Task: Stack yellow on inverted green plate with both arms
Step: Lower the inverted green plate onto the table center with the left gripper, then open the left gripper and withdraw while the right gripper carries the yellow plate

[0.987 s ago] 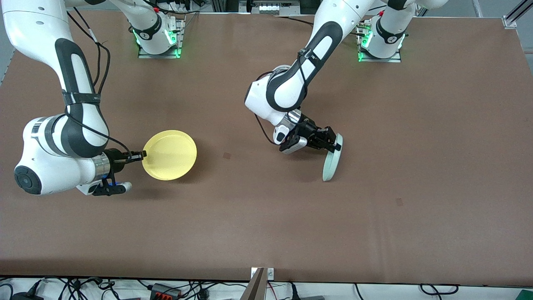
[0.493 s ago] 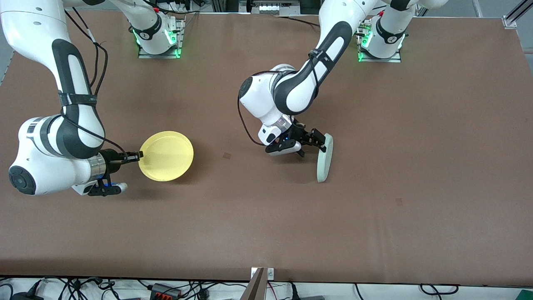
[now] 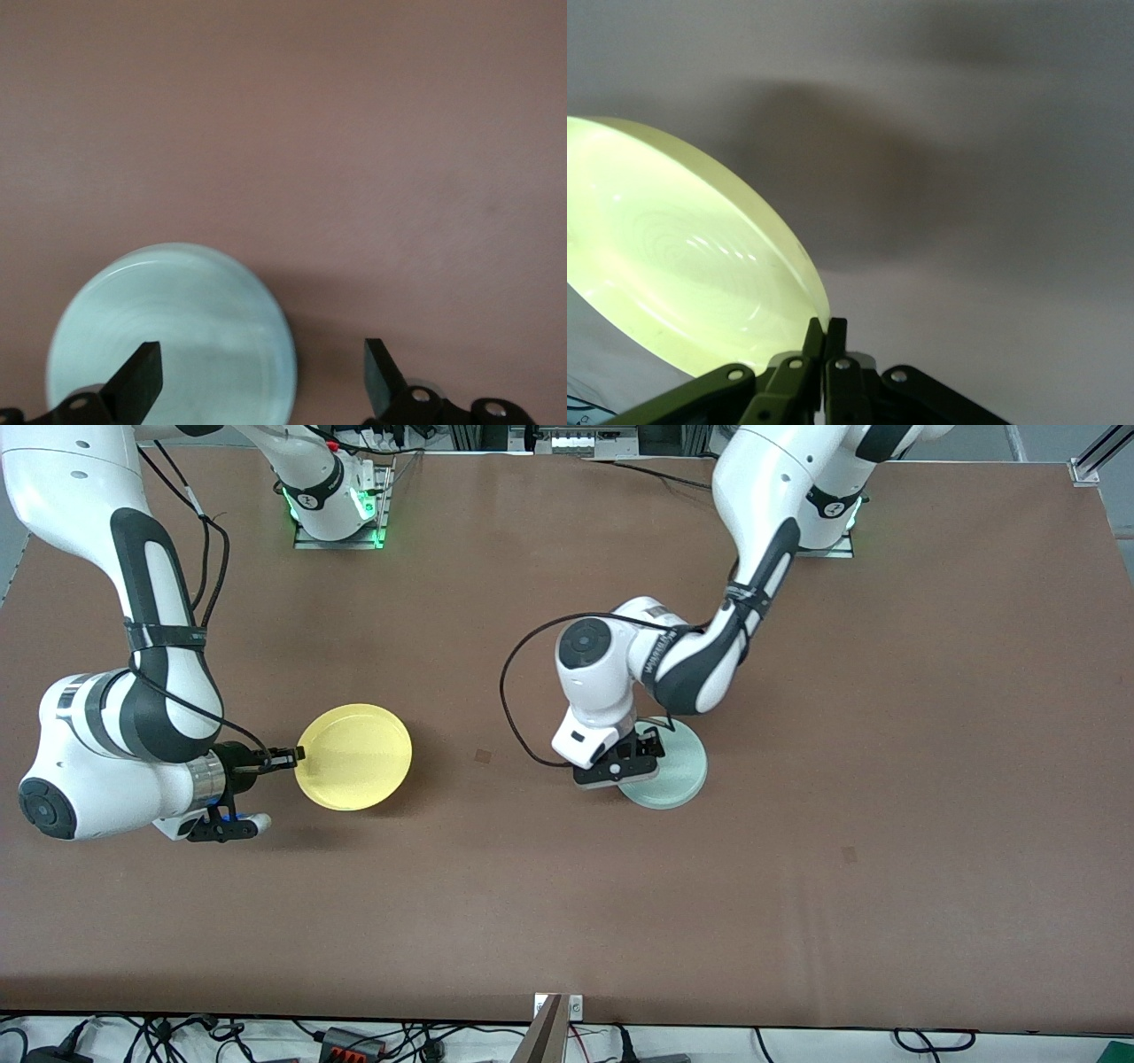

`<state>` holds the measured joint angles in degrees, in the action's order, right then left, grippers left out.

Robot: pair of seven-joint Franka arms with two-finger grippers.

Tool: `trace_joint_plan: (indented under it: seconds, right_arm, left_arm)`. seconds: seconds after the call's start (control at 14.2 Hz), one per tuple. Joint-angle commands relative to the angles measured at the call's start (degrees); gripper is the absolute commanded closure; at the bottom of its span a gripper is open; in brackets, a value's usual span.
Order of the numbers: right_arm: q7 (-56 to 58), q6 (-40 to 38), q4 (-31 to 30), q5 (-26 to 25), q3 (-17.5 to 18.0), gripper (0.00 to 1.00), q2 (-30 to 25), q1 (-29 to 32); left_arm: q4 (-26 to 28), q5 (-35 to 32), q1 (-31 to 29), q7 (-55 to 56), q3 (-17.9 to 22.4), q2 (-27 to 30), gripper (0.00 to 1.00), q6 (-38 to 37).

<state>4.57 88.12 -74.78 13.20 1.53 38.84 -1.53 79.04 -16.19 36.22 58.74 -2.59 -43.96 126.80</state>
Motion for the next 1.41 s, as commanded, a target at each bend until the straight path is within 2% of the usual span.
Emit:
trace_joint_plan:
  seconds: [0.0,0.14,0.28,0.63,0.78,0.92,1.06,1.2,1.34]
  right_arm:
    - [-0.53,-0.76,1.39,0.78,0.4,1.0,0.09,-1.1]
    - [-0.62,-0.84,1.48,0.78,0.58,1.0,0.01,-3.29]
    - [-0.7,-0.84,2.35,1.04,0.66,1.0,-0.08,-5.84]
    - [-9.03,1.17,3.5,1.74,0.66,1.0,0.62,-13.66]
    - [-14.22,4.06,3.5,4.97,0.66,1.0,1.76,-16.73]
    - [-19.22,7.23,3.41,11.11,0.66,1.0,3.16,-18.59]
    - [-23.18,10.65,3.41,15.35,0.66,1.0,4.39,-21.56]
    - [-28.54,15.39,3.5,15.45,0.66,1.0,6.06,-25.43]
    - [-35.56,20.05,3.5,15.45,0.66,1.0,7.82,-29.03]
  left_arm:
    - [-0.03,2.13,-0.27,-0.46,-0.05,1.33,0.0,1.52]
    - [1.37,1.25,-2.72,-0.82,0.13,4.31,0.0,0.65]
    - [2.0,1.25,-5.19,-5.36,-0.04,7.21,0.0,-5.48]
    - [2.17,1.69,-14.24,-29.0,-0.48,13.1,0.0,-18.68]
    - [2.17,2.21,-18.53,-36.12,-0.57,15.65,0.0,-20.88]
    - [2.35,2.74,-21.88,-42.71,-0.66,18.46,0.0,-22.03]
    - [2.43,7.11,-24.52,-46.33,-0.66,22.15,0.0,-26.41]
    - [4.88,12.39,-27.16,-47.84,-0.66,26.8,0.0,-29.33]
    - [10.84,12.85,-27.96,-50.46,-0.57,33.12,0.0,-29.25]
